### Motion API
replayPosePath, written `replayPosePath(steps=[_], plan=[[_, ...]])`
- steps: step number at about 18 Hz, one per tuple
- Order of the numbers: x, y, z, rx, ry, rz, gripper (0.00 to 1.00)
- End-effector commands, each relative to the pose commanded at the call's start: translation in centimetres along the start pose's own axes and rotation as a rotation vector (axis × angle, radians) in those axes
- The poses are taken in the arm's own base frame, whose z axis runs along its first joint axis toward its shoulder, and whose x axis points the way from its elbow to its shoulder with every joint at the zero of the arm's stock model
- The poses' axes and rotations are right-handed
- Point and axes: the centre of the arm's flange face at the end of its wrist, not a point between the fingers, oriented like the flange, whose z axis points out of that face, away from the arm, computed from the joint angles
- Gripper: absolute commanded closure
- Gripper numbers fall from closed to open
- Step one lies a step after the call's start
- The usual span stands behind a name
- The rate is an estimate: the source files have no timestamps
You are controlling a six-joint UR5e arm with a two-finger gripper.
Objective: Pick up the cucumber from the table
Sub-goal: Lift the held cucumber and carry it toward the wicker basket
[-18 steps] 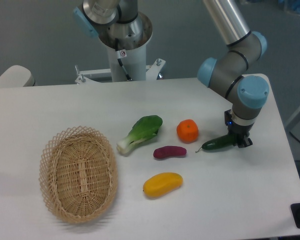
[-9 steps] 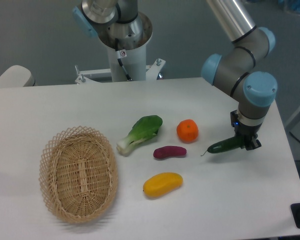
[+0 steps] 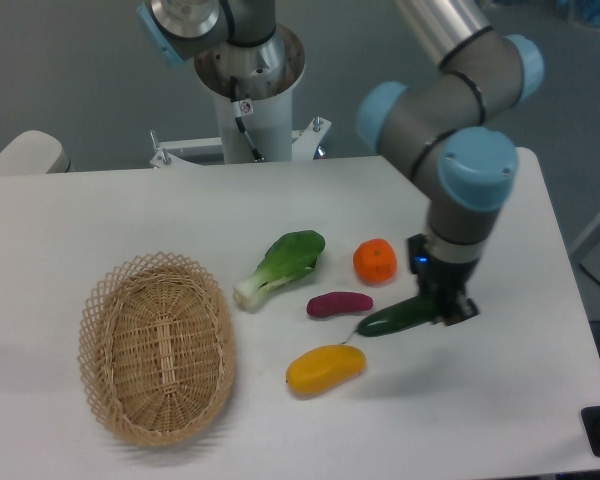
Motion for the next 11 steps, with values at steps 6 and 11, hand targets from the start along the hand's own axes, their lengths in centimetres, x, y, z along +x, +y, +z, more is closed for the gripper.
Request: replayPosePath(steps=[6, 11], plan=[[1.7, -4.6, -0.6, 0.039, 0.002, -0.049, 0.78], [2.2, -5.6, -1.3, 0.048, -0.006, -0.044, 0.78]])
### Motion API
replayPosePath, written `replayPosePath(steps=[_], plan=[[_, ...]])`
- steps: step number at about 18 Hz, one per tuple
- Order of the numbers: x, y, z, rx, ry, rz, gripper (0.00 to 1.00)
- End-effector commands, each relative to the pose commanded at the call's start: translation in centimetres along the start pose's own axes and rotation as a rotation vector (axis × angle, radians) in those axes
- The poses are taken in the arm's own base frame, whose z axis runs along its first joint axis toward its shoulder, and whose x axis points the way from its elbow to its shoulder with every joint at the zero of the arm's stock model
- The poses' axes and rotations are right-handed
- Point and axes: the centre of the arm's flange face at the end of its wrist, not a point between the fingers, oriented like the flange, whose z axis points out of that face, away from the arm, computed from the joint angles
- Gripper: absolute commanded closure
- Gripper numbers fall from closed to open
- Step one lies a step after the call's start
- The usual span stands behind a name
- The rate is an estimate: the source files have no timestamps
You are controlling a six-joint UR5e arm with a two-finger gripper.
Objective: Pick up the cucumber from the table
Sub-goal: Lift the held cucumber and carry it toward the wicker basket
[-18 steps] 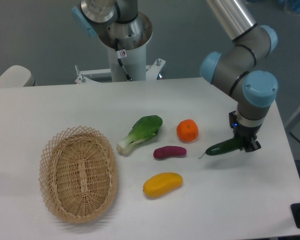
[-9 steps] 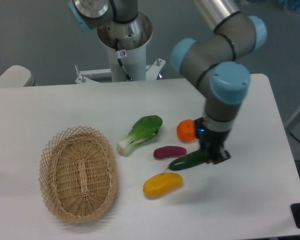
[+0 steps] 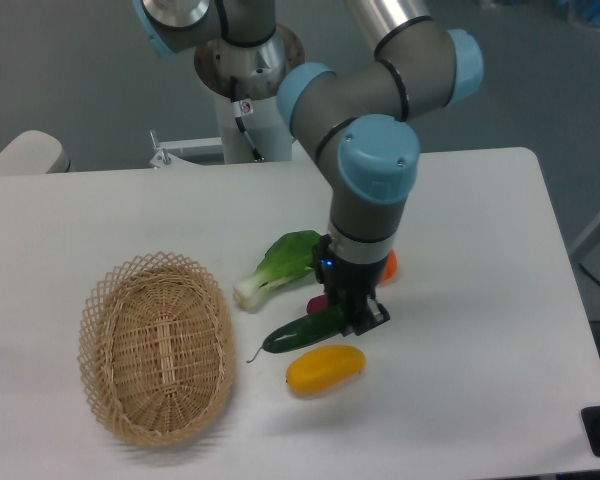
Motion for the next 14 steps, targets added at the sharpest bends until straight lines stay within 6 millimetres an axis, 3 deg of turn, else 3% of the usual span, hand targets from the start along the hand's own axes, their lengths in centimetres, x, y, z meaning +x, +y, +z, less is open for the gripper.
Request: replayPosePath(steps=[14], plan=[[0.35, -0.63, 0.22, 0.01, 0.005, -0.001, 0.78]])
